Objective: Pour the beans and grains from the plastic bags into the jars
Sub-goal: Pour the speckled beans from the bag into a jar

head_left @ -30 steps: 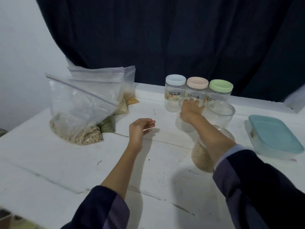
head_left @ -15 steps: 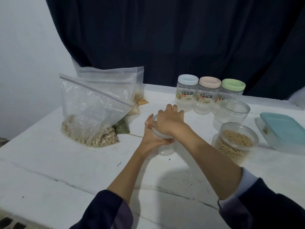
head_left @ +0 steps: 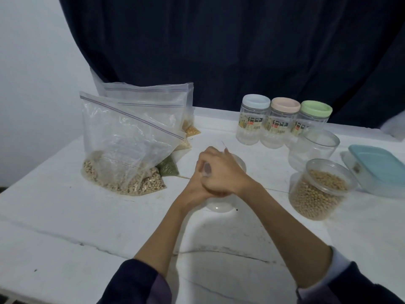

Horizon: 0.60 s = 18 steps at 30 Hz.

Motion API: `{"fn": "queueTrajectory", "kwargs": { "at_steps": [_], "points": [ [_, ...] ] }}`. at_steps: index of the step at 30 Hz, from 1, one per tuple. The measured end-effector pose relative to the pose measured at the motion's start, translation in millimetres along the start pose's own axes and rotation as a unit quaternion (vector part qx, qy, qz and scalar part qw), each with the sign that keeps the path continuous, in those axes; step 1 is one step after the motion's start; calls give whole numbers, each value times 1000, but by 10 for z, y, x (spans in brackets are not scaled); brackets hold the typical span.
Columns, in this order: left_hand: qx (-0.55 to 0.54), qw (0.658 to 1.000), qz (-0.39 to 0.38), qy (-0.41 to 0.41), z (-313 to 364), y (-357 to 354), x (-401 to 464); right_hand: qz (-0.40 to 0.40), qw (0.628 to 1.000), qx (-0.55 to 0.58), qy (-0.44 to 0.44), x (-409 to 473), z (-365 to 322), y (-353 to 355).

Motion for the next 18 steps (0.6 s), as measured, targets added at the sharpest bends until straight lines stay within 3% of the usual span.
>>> {"fn": "queueTrajectory", "kwargs": {
  "at_steps": [3, 5, 6, 9, 12, 15, 17, 18],
  "points": [
    [-17, 999, 4, 27, -25, 8, -30, 102, 976, 186, 46, -87, -166, 13],
    [-4, 1000, -18, 14, -31, -4, 12, 164, 971, 167, 52, -92, -208, 77],
    [8, 1000, -23, 4, -13, -9, 17, 165, 981, 98, 40, -73, -193, 114],
    [-23, 999, -16, -17, -29, -36, 52, 4, 988, -147, -48, 4, 17, 89],
    [-61, 998, -28, -17, -64, -27, 33, -57, 978, -190, -71, 17, 140, 11],
    [-76, 996, -33, -20, -119, 6, 47, 11, 994, -107, -20, 29, 169, 46],
    [-69, 997, -23, -21, -122, 17, 38, 104, 990, 94, -2, 16, 227, 163],
    [-62, 998, -18, -22, -129, 18, 38, 165, 958, 233, -15, -9, 294, 254]
  ]
}}
Point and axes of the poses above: each hand's wrist, its own x-axis towards the middle knuckle, its own y-axis out of the back of the hand, z = x × y, the point moved 2 cm from there along x, towards the middle knuckle
